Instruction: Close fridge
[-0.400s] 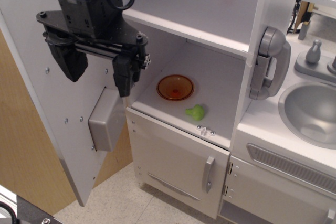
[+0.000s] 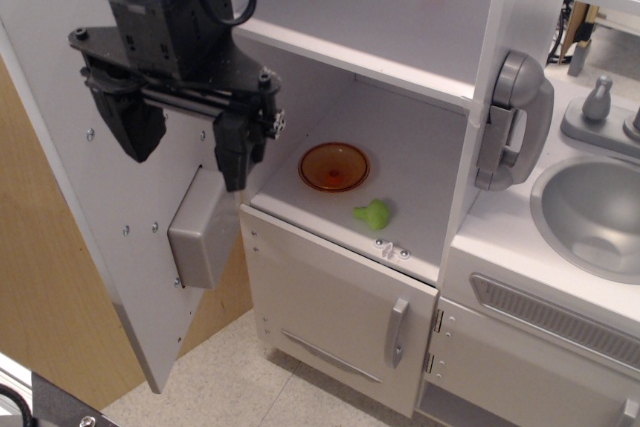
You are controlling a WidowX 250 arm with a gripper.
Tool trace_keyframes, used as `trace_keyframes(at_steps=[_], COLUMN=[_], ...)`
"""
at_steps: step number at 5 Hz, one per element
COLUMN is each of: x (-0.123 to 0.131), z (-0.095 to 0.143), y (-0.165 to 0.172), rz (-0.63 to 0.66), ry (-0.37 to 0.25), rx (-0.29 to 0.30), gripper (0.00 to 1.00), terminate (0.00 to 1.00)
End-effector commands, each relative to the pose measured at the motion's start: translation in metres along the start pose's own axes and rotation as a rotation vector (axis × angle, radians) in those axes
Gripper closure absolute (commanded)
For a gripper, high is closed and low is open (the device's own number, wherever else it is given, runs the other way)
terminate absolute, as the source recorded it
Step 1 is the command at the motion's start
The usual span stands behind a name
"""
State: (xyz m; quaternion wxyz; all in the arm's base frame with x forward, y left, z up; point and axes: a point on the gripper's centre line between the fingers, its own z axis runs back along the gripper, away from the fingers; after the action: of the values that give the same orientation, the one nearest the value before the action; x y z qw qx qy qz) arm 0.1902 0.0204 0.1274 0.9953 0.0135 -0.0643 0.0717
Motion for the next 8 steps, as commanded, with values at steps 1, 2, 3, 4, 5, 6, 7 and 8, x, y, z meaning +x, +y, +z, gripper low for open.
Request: trace_keyframes(at_steps=[1, 2, 3, 4, 5, 6, 7, 8], x=[-0.024, -0.036, -0.041, -0.041, -0.039, -0.036, -0.026, -0.014], z=[0.006, -0.009, -0.027, -0.035, -0.041, -0.042, -0.041, -0.047], y=[0.028, 0.047, 0.073, 0.091, 0.109, 0.119, 0.13, 0.136], rz=[-0.038, -0.049, -0.036, -0.04, -0.058, -0.09, -0.06, -0.017], ry=[-0.036, -0.04, -0.029, -0.035, -0.044, -0.069, -0.049, -0.022], rx=[-0.038, -0.019, 0.0, -0.012, -0.029, -0.041, -0.053, -0.042], gripper=[0.0, 0.0, 0.0, 0.0, 0.0, 0.0, 0.0, 0.0], terminate=[0.0, 0.0, 0.0, 0.0, 0.0, 0.0, 0.0, 0.0])
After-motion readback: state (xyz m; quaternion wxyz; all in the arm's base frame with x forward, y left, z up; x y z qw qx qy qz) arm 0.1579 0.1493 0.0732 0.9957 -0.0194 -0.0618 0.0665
